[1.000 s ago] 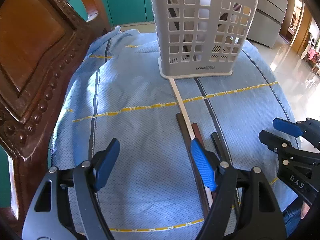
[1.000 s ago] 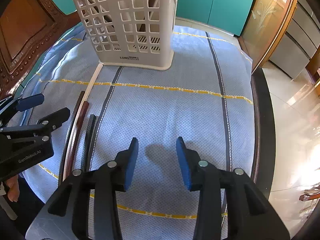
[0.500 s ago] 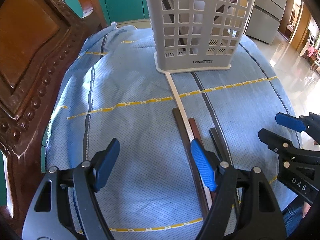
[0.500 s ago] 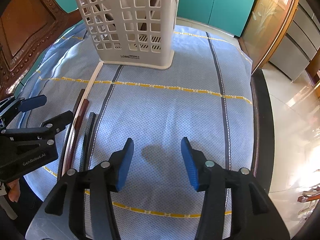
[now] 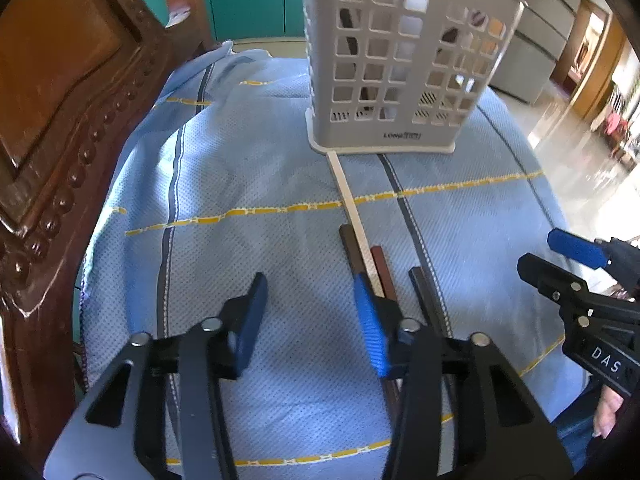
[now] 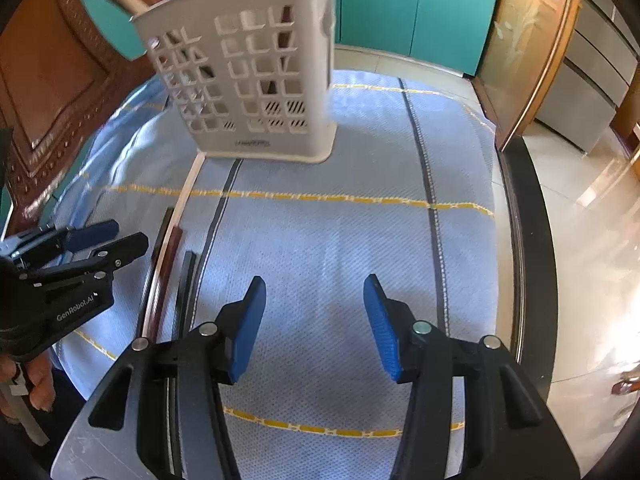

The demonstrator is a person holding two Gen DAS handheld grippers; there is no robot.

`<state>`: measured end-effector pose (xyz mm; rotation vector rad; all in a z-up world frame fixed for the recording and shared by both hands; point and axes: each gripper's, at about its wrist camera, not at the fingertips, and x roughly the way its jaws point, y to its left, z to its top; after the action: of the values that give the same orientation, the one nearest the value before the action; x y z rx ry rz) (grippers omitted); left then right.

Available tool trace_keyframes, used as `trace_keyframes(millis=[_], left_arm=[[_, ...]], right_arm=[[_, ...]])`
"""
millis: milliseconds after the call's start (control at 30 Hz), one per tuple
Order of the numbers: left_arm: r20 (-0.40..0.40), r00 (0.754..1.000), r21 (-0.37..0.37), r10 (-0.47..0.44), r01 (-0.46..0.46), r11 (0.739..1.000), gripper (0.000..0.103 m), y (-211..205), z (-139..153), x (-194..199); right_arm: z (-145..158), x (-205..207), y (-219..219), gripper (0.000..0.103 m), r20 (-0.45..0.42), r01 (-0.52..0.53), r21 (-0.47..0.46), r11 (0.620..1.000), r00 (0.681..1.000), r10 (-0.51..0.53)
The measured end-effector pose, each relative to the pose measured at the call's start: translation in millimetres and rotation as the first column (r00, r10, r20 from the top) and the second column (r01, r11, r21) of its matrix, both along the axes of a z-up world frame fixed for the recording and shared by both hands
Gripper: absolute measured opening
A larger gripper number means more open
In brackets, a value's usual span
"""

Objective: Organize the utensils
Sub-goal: 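Lower both open tools over the loose chopsticks in front of the holder, then close the right tool on a dark chopstick while the left tool closes on a dark brown chopstick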

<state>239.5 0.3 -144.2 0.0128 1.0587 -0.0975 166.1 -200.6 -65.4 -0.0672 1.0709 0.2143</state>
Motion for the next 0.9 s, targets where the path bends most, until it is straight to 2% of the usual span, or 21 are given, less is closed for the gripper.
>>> trace_keyframes(millis=[100,200,333,500,600,700,800,900], left_arm=[[0.003,1.000,-0.017,0.006,-0.006,1.000,0.031,2,1,3],[0.001,1.000,-0.029,0.015,-0.015,0.999,0.031,1,0,8],[0.004,0.999,-0.072,0.045,-0.045,0.996,0.030,4,3,31],[-0.079,0.993,-0.169,0.090,-0.102,0.980,0.018,14,-9,57],[-0.068,0.994,-0.163,0.089,-0.100,0.982,0.018,13,-3,54],[-0.032,0.997,-0.111,0.071,-0.074,0.991,0.018,8,6,42],[-0.038,0.998,-0.090,0.047,-0.050,0.995,0.018,4,8,34],[-0.074,0.997,-0.103,0.023,-0.031,0.994,0.018,2,2,28]], right_arm=[[1,2,-3,0.051,-0.004,0.011,0.025,1.000,1.000,-0.011],[0,2,1,0.051,-0.010,-0.008,0.059,0.998,1.000,0.008],[-6,5,15,0.050,-0.027,-0.034,0.045,0.998,0.999,0.036],[-9,-5,40,0.050,-0.083,-0.167,0.119,0.979,0.981,0.178],[-11,-19,58,0.050,-0.075,-0.237,0.063,0.969,0.967,0.242],[-23,-27,71,0.040,-0.102,-0.281,0.027,0.959,0.954,0.282],[-24,-25,73,0.011,-0.098,-0.276,-0.002,0.961,0.956,0.275],[-26,-14,62,0.009,-0.092,-0.208,-0.029,0.978,0.975,0.204]])
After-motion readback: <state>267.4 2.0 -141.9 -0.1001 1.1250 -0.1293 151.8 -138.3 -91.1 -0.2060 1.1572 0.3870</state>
